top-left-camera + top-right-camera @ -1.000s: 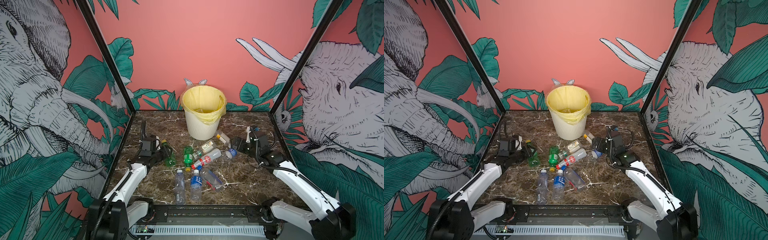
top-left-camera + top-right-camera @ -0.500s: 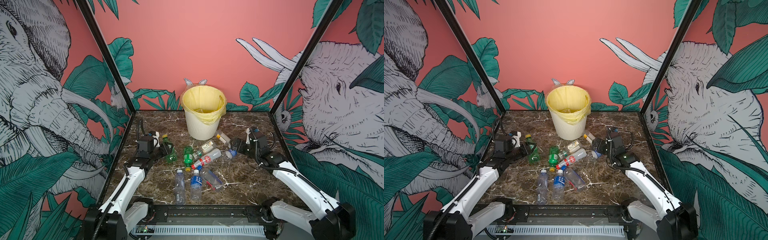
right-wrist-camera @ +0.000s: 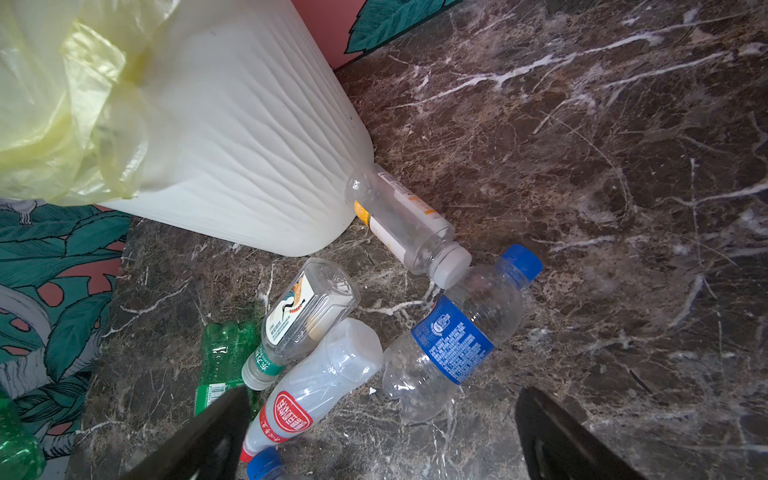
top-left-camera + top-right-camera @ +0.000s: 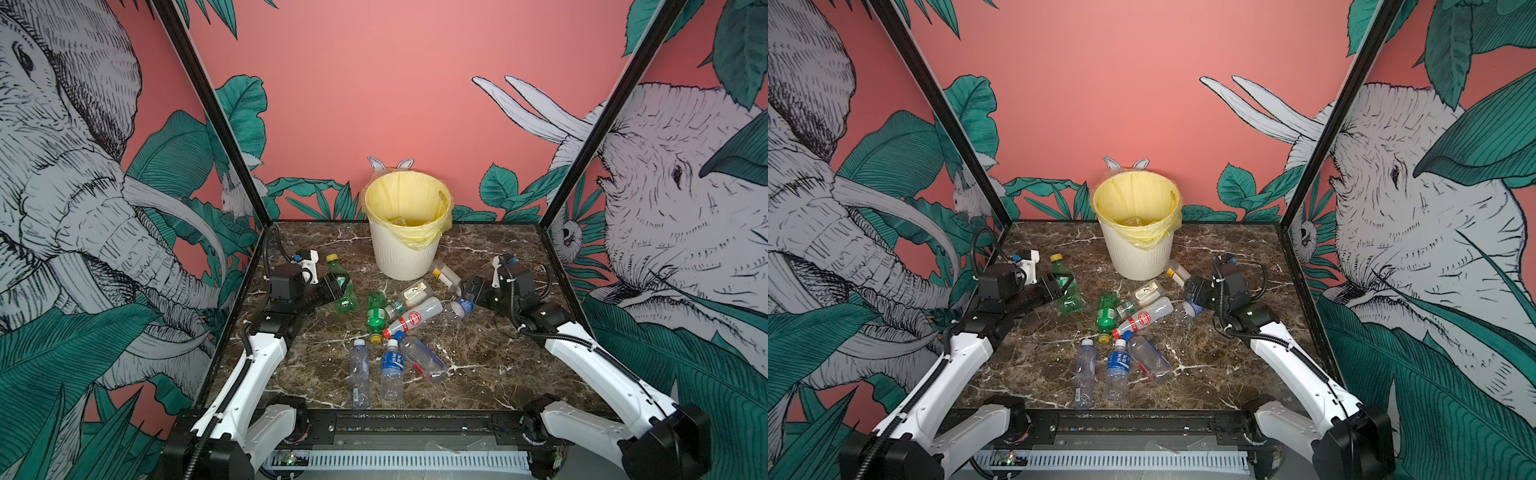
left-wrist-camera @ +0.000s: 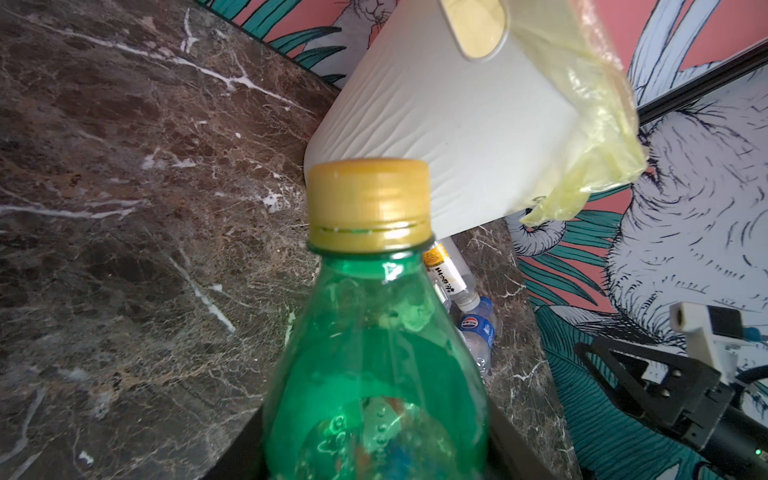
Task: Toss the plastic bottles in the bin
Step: 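Carry the green bottle with the left gripper up over the bin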
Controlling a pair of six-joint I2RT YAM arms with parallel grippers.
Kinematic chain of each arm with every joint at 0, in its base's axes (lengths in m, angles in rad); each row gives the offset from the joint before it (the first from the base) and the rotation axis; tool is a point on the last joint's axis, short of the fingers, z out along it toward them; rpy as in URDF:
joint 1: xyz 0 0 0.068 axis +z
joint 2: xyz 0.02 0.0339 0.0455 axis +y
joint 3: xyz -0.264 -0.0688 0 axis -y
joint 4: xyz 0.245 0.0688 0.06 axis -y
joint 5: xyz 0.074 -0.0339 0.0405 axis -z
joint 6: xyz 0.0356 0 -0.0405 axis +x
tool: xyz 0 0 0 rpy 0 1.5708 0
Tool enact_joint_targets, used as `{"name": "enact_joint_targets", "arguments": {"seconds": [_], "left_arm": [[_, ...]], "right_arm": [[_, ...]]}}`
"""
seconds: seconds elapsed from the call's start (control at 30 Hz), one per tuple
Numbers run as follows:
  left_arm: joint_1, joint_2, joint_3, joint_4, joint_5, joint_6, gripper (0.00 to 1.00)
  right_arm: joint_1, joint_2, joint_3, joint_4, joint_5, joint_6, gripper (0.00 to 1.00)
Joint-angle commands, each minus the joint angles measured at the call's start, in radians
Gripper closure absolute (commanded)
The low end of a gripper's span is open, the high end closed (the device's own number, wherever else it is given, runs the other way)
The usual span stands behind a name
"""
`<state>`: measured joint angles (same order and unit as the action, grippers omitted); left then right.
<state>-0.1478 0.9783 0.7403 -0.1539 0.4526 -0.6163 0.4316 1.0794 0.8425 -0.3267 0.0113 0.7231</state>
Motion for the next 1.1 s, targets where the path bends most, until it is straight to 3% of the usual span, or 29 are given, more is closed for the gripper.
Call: {"name": "enact_joint_targets", "arguments": {"seconds": [0.0,0.5,1.07], "left_arm": [[0.006,-0.026,0.047,0.024,0.024,-0.013,0.47],[0.005,-0.031,0.233,0.002,0.030,-0.002,0.47],[0.005,0.009,0.295,0.033,0.037,-0.046,0.48]], "right_arm": [[-0.005,0.002,-0.008,0.025,-0.002,0.008,0.01],[-0.011,0.007,-0.007,0.023,-0.013,0.014,0.01],[-0.021,0.016,-0.012,0.035,-0.022,0.018,0.01]]}}
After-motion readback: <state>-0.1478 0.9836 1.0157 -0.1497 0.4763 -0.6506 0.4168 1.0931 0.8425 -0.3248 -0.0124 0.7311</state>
